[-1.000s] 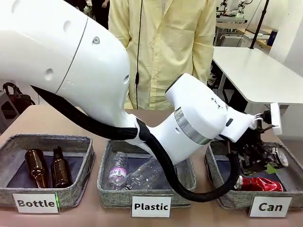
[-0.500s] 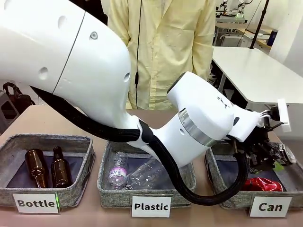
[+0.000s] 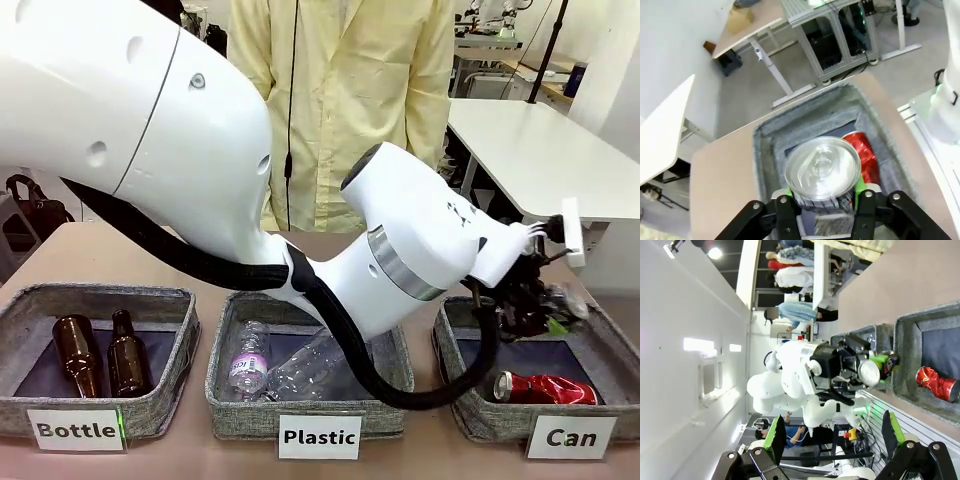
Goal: Sort the can waste into the basket.
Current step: Pick up the can waste from the table and place it in the right Fabric basket.
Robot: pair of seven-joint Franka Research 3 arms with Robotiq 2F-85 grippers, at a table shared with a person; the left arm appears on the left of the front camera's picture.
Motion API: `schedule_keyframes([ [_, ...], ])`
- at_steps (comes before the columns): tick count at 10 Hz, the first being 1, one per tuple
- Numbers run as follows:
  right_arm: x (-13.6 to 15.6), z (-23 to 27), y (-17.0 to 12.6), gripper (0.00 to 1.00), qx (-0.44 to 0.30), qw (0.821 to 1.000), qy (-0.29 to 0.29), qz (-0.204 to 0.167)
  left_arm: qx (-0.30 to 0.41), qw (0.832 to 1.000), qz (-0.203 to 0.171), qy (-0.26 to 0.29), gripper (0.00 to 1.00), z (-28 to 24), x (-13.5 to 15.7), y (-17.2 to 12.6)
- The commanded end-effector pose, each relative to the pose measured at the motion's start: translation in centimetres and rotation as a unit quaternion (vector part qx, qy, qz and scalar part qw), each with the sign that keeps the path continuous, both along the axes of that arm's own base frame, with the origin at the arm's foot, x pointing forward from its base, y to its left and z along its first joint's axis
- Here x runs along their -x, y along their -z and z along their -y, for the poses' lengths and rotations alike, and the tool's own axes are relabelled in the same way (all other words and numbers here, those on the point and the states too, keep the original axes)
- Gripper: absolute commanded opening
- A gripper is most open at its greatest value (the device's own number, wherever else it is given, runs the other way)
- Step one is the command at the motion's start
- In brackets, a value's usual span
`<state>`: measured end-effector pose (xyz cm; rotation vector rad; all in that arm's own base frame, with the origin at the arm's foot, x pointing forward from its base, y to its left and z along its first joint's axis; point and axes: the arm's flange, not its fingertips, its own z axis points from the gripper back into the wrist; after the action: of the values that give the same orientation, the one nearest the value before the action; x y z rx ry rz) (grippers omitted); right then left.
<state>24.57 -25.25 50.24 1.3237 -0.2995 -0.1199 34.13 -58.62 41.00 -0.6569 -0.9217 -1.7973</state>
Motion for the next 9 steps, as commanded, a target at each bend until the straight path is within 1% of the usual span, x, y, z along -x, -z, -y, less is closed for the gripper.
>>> schedule_keyframes([
  [1,-0.1,-0.1,-0.5,1.00,-0.003,1.000,0.005,-0.003,-0.012,1.000,-0.002,0.008,1.00,0.4,-0.4,-1.3],
  [2,-0.1,-0.1,-0.5,1.00,-0.003,1.000,0.005,-0.003,-0.015,1.000,-0.006,0.013,1.00,0.4,-0.5,-1.4],
  [7,-0.1,-0.1,-0.5,1.00,-0.003,1.000,0.005,-0.003,-0.008,1.000,0.004,-0.004,1.00,-0.3,-0.5,-2.5],
  [8,0.0,0.0,0.0,1.00,0.000,1.000,0.000,0.000,-0.011,1.000,-0.005,-0.008,1.00,-0.6,-0.7,-2.7],
  [9,-0.2,0.0,-0.1,1.00,-0.004,1.000,0.009,-0.001,-0.014,0.998,-0.055,-0.003,1.00,-1.1,-1.2,-3.1],
])
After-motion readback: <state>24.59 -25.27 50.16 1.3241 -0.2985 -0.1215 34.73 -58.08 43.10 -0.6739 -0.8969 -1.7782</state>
